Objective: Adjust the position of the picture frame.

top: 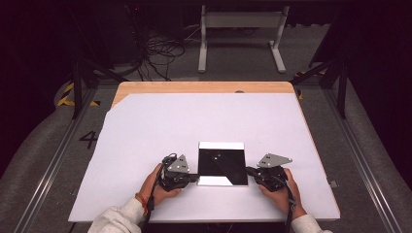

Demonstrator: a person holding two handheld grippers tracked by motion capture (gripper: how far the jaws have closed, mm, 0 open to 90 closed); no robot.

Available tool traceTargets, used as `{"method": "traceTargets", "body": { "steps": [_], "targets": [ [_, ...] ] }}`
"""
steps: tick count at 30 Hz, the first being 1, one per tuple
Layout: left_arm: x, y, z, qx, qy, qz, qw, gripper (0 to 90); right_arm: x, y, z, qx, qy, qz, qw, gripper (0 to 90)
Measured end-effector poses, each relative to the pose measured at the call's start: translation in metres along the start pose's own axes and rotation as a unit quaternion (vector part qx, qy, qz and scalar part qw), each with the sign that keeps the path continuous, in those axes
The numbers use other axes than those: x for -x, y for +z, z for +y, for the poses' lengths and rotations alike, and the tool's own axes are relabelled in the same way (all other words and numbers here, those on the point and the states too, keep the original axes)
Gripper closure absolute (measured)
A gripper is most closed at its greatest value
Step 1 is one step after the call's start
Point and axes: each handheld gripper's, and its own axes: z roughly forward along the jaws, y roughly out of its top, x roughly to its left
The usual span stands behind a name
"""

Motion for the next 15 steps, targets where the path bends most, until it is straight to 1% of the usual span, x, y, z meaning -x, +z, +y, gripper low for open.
{"method": "traceTargets", "body": {
  "steps": [3, 4, 5, 6, 7, 8, 9, 10, 11, 13, 14, 15],
  "targets": [
    [0.0, 0.0, 0.0, 0.0, 0.001, -0.002, 1.0, 90.0, 0.001, 0.001, 0.001, 0.001, 0.003, 0.0, 1.0, 90.0],
    [0.002, 0.0, 0.001, -0.004, 0.007, 0.005, 1.0, 89.9, 0.001, 0.001, 0.0, 0.002, 0.002, 0.0, 1.0, 90.0],
    [0.002, 0.0, 0.001, -0.004, 0.007, 0.005, 1.0, 89.9, 0.001, 0.001, 0.0, 0.002, 0.002, 0.0, 1.0, 90.0],
    [0.003, -0.001, 0.002, -0.006, 0.011, 0.015, 0.9998, 89.8, 0.001, -0.001, -0.001, 0.004, -0.003, 0.002, 1.0, 90.0],
    [0.003, -0.001, 0.002, -0.006, 0.011, 0.015, 0.9998, 89.2, 0.001, -0.001, -0.001, 0.004, -0.003, 0.002, 1.0, 90.0],
    [0.003, -0.002, 0.002, -0.003, 0.014, 0.019, 0.9997, 89.1, 0.002, -0.005, -0.002, 0.004, -0.006, 0.006, 1.0, 86.7],
    [0.003, -0.004, 0.001, -0.004, 0.015, 0.022, 0.9996, 89.1, 0.002, -0.005, -0.002, 0.004, -0.006, 0.006, 1.0, 86.7],
    [0.002, -0.008, 0.0, 0.007, 0.009, 0.024, 0.9996, 89.0, 0.002, -0.008, -0.003, 0.004, -0.008, 0.008, 0.9999, 86.3],
    [0.0, -0.012, -0.001, 0.012, 0.006, 0.027, 0.9995, 89.0, 0.003, -0.013, -0.003, 0.008, -0.008, 0.013, 0.9999, 87.2],
    [-0.001, -0.018, -0.003, 0.016, 0.001, 0.036, 0.9992, 89.0, 0.002, -0.018, -0.002, 0.009, -0.013, 0.015, 0.9998, 88.0],
    [-0.003, -0.025, -0.006, 0.023, -0.004, 0.043, 0.9988, 88.9, 0.0, -0.019, -0.001, 0.007, -0.019, 0.018, 0.9996, 87.8],
    [-0.003, -0.028, -0.008, 0.026, -0.006, 0.046, 0.9986, 88.9, -0.003, -0.021, -0.001, 0.003, -0.029, 0.017, 0.9994, 87.8]
  ]
}}
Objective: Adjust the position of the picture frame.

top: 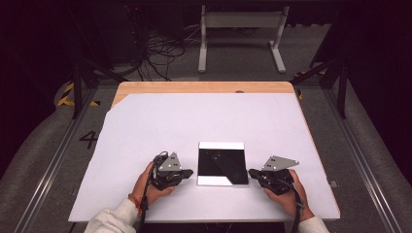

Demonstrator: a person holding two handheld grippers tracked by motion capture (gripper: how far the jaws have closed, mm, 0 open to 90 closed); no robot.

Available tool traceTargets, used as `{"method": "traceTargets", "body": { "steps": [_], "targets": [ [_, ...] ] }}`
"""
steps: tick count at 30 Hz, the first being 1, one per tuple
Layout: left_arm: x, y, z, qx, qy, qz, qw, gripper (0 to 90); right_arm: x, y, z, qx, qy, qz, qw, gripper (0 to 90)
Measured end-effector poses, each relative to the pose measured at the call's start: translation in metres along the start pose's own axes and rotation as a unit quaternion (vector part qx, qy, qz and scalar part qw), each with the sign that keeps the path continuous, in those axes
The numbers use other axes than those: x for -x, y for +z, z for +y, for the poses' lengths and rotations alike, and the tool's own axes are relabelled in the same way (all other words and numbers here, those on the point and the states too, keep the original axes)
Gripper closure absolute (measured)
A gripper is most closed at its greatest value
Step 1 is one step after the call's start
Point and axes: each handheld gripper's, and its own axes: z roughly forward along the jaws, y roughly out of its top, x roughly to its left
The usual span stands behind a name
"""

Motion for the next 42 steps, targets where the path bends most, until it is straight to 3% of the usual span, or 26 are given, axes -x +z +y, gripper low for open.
{"method": "traceTargets", "body": {
  "steps": [5, 12, 18, 19, 22, 29, 37, 42],
  "targets": [
    [0.0, -0.023, -0.009, 0.015, -0.003, 0.021, 0.9997, 86.1, -0.003, -0.003, -0.003, -0.013, -0.009, 0.005, 0.9999, 85.9],
    [0.006, -0.045, -0.022, 0.032, -0.008, 0.033, 0.9989, 77.5, -0.004, -0.011, -0.008, -0.024, -0.009, 0.023, 0.9994, 84.4],
    [0.012, -0.059, -0.037, 0.025, 0.008, 0.054, 0.9982, 64.8, -0.01, -0.01, -0.008, -0.05, -0.032, 0.033, 0.9977, 90.0],
    [0.011, -0.063, -0.042, 0.03, 0.001, 0.058, 0.9979, 64.8, -0.011, -0.009, -0.009, -0.055, -0.034, 0.038, 0.9972, 90.0],
    [0.01, -0.07, -0.05, 0.034, -0.012, 0.071, 0.9968, 53.8, -0.015, -0.008, -0.007, -0.062, -0.043, 0.041, 0.9963, 90.0],
    [0.012, -0.078, -0.062, 0.048, -0.037, 0.075, 0.9953, 34.7, -0.015, -0.008, -0.006, -0.065, -0.042, 0.049, 0.9958, 88.7],
    [0.008, -0.073, -0.066, 0.034, -0.052, 0.087, 0.9943, 25.1, -0.017, -0.006, -0.005, -0.067, -0.047, 0.041, 0.9958, 87.5],
    [0.007, -0.075, -0.067, 0.047, -0.066, 0.099, 0.9917, 21.5, -0.017, -0.008, -0.003, -0.066, -0.042, 0.041, 0.9961, 87.5]
  ]
}}
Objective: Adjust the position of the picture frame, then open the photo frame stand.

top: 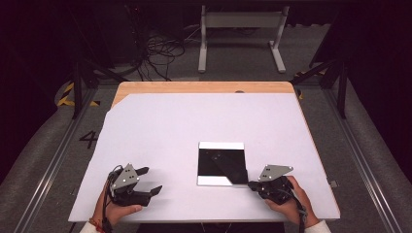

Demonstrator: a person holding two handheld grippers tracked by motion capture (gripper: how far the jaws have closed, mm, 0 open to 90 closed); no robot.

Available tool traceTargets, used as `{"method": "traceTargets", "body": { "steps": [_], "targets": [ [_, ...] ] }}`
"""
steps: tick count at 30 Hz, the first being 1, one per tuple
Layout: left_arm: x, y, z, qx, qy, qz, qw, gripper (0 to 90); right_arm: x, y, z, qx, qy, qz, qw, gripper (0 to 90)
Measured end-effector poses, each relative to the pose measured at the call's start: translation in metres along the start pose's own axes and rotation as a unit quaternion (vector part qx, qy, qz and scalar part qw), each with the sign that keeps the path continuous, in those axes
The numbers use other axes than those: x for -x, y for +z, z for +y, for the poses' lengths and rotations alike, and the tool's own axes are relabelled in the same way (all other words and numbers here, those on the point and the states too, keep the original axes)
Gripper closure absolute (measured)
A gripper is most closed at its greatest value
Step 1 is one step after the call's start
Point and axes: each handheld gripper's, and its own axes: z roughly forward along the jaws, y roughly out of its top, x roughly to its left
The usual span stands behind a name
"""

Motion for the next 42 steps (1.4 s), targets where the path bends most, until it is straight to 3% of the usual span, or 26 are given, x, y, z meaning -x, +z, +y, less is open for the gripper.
{"method": "traceTargets", "body": {
  "steps": [5, 8, 16, 22, 32, 35, 38, 42],
  "targets": [
    [-0.001, -0.001, -0.001, -0.004, 0.0, 0.002, 1.0, 21.4, 0.001, 0.001, -0.001, 0.0, 0.0, 0.003, 1.0, 87.5],
    [0.001, 0.002, 0.0, -0.012, 0.015, -0.001, 0.9998, 21.1, 0.001, 0.0, -0.001, 0.001, 0.001, 0.003, 1.0, 87.4],
    [-0.001, 0.003, -0.002, -0.016, 0.005, 0.001, 0.9999, 21.2, 0.003, 0.0, -0.001, 0.007, 0.006, 0.011, 0.9999, 86.9],
    [-0.003, 0.002, -0.005, -0.02, 0.002, 0.004, 0.9998, 21.2, 0.002, 0.002, 0.004, 0.022, 0.005, 0.03, 0.9993, 87.2],
    [-0.001, 0.004, -0.005, -0.027, 0.0, 0.004, 0.9996, 21.1, 0.0, 0.003, 0.009, 0.03, -0.001, 0.027, 0.9992, 87.3],
    [-0.001, 0.006, -0.004, -0.03, 0.005, 0.024, 0.9993, 22.7, -0.002, 0.005, 0.012, 0.032, -0.002, 0.026, 0.9991, 88.0],
    [-0.001, 0.005, -0.003, -0.024, -0.005, 0.025, 0.9994, 23.4, -0.005, 0.008, 0.014, 0.026, -0.01, 0.022, 0.9994, 88.3],
    [0.0, 0.006, -0.004, -0.03, 0.007, 0.025, 0.9992, 23.4, -0.005, 0.006, 0.014, 0.032, -0.018, 0.014, 0.9992, 88.5]
  ]
}}
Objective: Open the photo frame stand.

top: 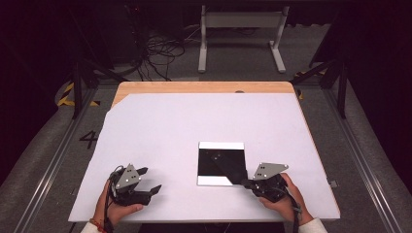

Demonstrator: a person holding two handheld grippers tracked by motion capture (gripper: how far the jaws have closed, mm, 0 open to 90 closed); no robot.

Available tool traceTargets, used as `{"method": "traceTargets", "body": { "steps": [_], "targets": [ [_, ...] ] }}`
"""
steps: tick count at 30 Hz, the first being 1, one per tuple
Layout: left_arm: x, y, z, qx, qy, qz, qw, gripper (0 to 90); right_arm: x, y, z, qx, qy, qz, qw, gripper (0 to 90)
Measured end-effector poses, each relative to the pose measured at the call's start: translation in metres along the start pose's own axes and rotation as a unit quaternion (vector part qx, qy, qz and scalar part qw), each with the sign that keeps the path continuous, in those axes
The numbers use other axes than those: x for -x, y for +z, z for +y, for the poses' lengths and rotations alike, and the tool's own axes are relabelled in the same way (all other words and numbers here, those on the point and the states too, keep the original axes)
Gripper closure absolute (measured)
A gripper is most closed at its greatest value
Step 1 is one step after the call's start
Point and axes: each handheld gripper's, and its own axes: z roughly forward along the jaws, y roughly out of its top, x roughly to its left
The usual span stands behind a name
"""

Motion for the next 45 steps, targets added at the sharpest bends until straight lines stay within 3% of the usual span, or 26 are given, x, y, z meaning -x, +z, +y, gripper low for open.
{"method": "traceTargets", "body": {
  "steps": [5, 13, 25, 40, 45],
  "targets": [
    [-0.001, 0.001, 0.0, -0.001, -0.001, -0.005, 1.0, 23.3, 0.002, -0.006, 0.0, 0.005, 0.001, -0.004, 1.0, 87.0],
    [0.0, 0.0, 0.001, -0.002, 0.0, -0.007, 1.0, 23.0, 0.004, -0.009, -0.004, -0.011, 0.003, -0.003, 0.9999, 87.2],
    [-0.001, 0.001, 0.001, -0.002, -0.006, -0.013, 0.9999, 22.7, 0.005, -0.006, -0.008, -0.065, -0.001, -0.008, 0.9979, 86.5],
    [0.0, 0.003, 0.003, -0.002, -0.006, -0.02, 0.9998, 22.4, 0.01, 0.0, -0.006, -0.052, 0.021, 0.001, 0.9984, 83.9],
    [0.0, 0.003, 0.003, -0.003, -0.007, -0.019, 0.9998, 22.4, 0.012, 0.0, -0.006, -0.045, 0.033, 0.012, 0.9984, 77.1]
  ]
}}
